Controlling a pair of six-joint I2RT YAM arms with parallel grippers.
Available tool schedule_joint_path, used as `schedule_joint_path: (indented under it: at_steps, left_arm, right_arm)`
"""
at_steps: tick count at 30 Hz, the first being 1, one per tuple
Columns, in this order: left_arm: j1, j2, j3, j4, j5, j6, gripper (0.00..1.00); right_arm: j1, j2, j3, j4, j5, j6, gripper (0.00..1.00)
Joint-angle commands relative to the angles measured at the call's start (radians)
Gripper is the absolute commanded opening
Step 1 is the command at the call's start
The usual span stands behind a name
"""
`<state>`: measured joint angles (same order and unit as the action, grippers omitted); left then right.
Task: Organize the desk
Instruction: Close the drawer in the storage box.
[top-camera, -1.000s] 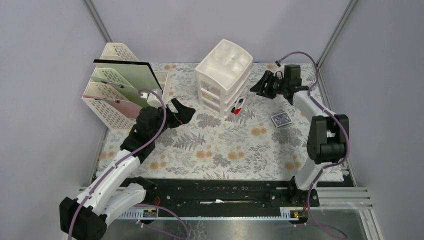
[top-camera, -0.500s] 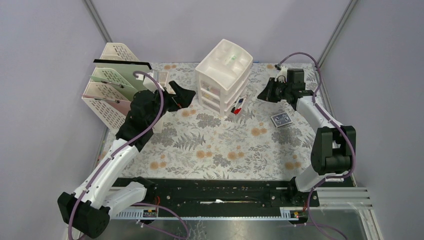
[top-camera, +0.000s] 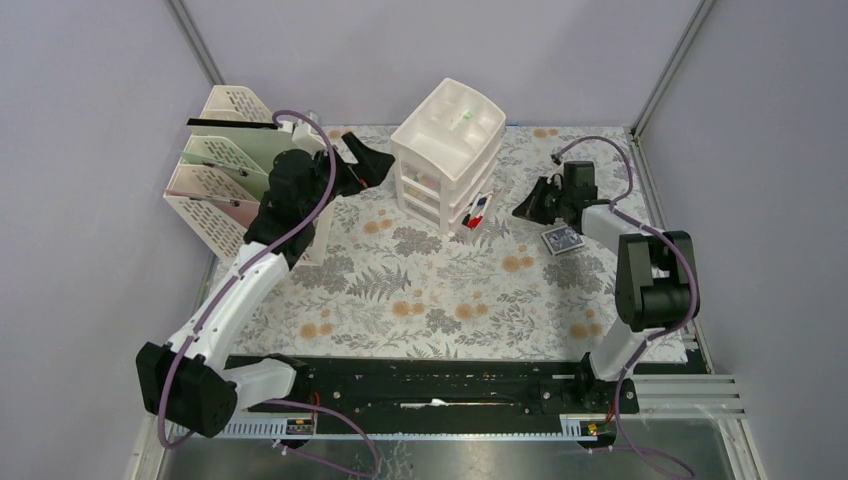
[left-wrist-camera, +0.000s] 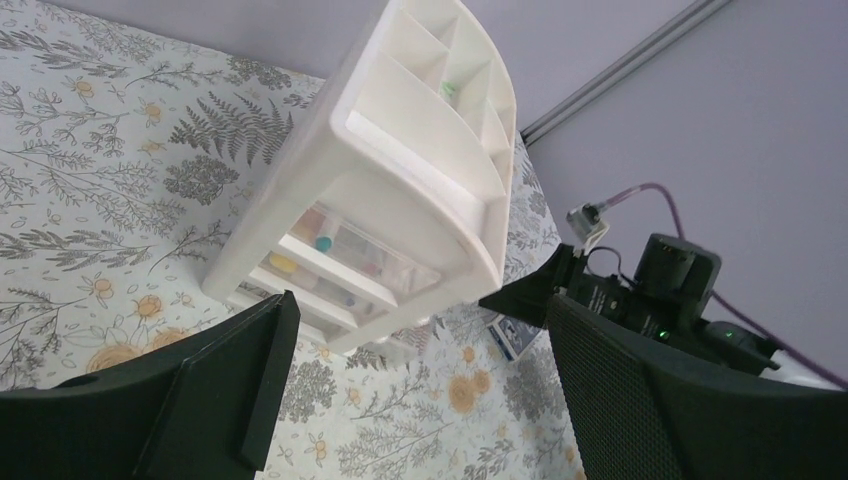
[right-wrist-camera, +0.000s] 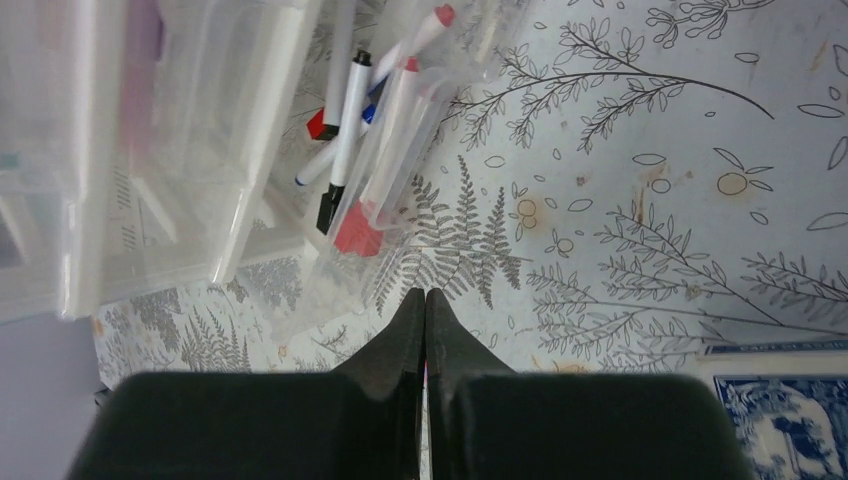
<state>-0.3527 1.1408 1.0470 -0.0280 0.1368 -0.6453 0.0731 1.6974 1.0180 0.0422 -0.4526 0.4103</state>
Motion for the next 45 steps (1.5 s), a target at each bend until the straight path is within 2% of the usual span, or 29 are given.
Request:
schedule_joint_path:
  at_steps: [1,14,22,26,30,36,39,41,45]
  left_arm:
    - [0.036,0.06,0.1,0.072,0.052,-0.028,0.99]
    - [0.092,0.186,0.165,0.078,0.118,-0.194,0.99]
    - [0.103,0.209,0.159,0.059,0.131,-0.257,0.99]
    - [0.105,0.2,0.139,0.056,0.134,-0.273,0.99]
    - [0.106,0.183,0.118,0.056,0.141,-0.281,0.99]
    - [0.114,0.152,0.099,0.048,0.164,-0.277,0.99]
    - [0.127,0.135,0.113,0.034,0.186,-0.257,0.99]
    - [0.143,0.128,0.176,-0.069,0.187,-0.159,0.99]
    - [0.158,0.113,0.349,-0.294,0.104,0.071,0.99]
  right_arm:
    - [0.006,0.073,0.016,0.105,0.018,0.081,0.0]
    - [0.061,0.345,0.234,0.141,-0.009,0.165,0.0]
    - [0.136,0.49,0.413,0.223,-0.104,0.381,0.0]
    - [0.145,0.531,0.48,0.248,-0.127,0.441,0.02]
    - [0.145,0.522,0.478,0.249,-0.136,0.427,0.04]
    - [0.117,0.434,0.384,0.24,-0.152,0.323,0.07]
    - [0.082,0.359,0.354,0.198,-0.164,0.174,0.12]
    - [0.048,0.307,0.365,0.15,-0.223,0.024,0.17]
    - [-0.044,0.223,0.517,-0.216,-0.325,-0.357,0.23]
